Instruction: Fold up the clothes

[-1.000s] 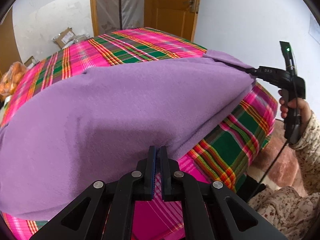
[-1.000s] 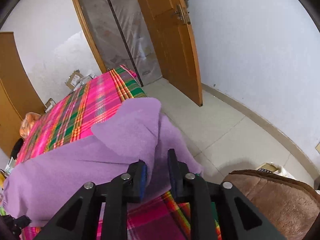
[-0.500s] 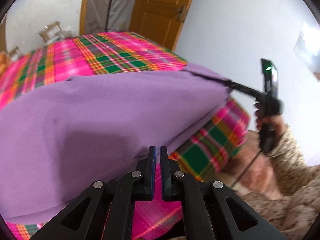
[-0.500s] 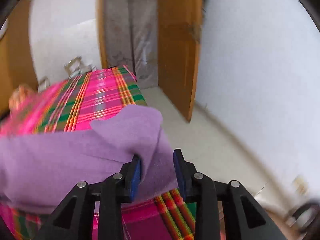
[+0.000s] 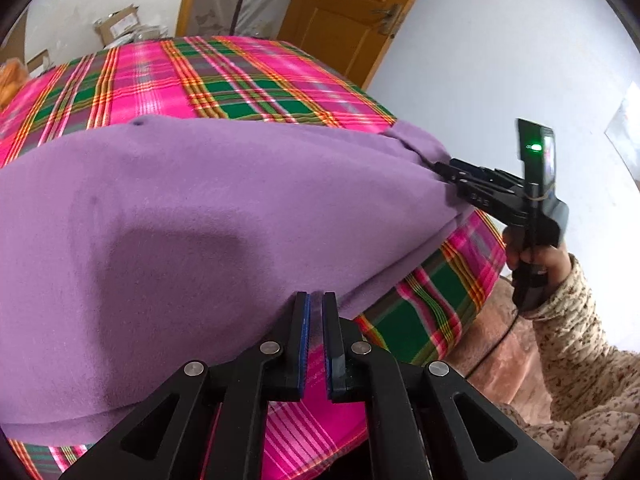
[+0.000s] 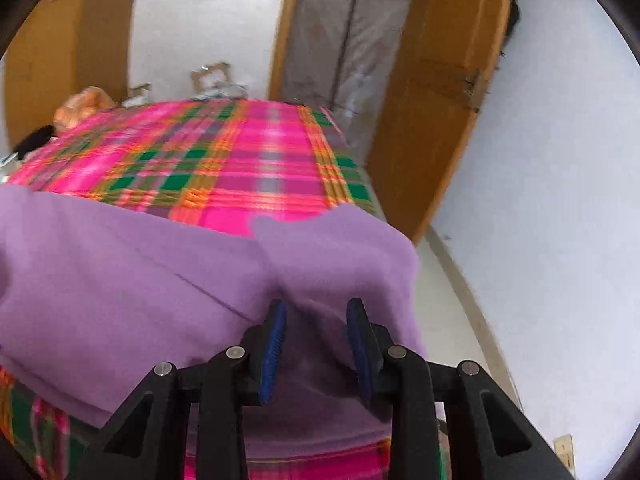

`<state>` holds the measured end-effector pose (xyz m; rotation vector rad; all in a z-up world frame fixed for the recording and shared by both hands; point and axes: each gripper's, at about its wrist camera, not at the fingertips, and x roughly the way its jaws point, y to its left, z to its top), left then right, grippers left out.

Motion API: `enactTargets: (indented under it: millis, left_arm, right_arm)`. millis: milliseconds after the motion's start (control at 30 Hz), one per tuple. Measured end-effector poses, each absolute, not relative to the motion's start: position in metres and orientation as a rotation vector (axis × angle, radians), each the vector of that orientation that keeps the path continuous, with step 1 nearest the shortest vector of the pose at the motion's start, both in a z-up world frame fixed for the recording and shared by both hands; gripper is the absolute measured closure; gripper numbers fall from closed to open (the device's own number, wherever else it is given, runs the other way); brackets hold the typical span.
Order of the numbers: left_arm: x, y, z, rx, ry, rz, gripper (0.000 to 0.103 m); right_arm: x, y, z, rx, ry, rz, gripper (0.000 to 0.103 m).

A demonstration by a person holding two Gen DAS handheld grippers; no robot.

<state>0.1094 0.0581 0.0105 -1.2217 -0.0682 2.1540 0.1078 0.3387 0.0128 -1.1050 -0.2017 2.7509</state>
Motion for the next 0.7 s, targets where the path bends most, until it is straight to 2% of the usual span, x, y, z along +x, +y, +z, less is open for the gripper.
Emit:
enactTargets:
  millis: [133,233,300,400,567,700]
  left_arm:
    - [0.108,0.059,0.009,-1.236,-0.077,2.168,0.095]
    - [0.108,0.06,0.007,-1.247,-0.081,2.171,0.093]
    - [0.107,0.061,0.005,-1.258,-0.083,2.172,0.093]
    - [0.107,0.061,0.005,-1.262,-0.085,2.171,0.093]
    - [0.106,0.063,0.003,-1.268,-0.098,2.168,0.093]
    - [0.106,0.067,0.002,-1.266,-0.089,2.162,0.093]
  right_arm:
    - [0.092,0.331,0.001,-1.176,-0.292,2.661,0.071]
    - [0.095,0.337,0.003,-1.163,-0.249,2.656,0.073]
    - [0.098,0.342,0.003,-1.14,-0.225,2.635,0.094]
    - [0.107,0.371,0.013,-1.072,-0.018,2.647,0.1]
    - [0.137,0.43,0.027,-0.914,0.393,2.623,0.1]
    - [0.165,0.47,0.014,-0.844,0.698,2.554,0.1]
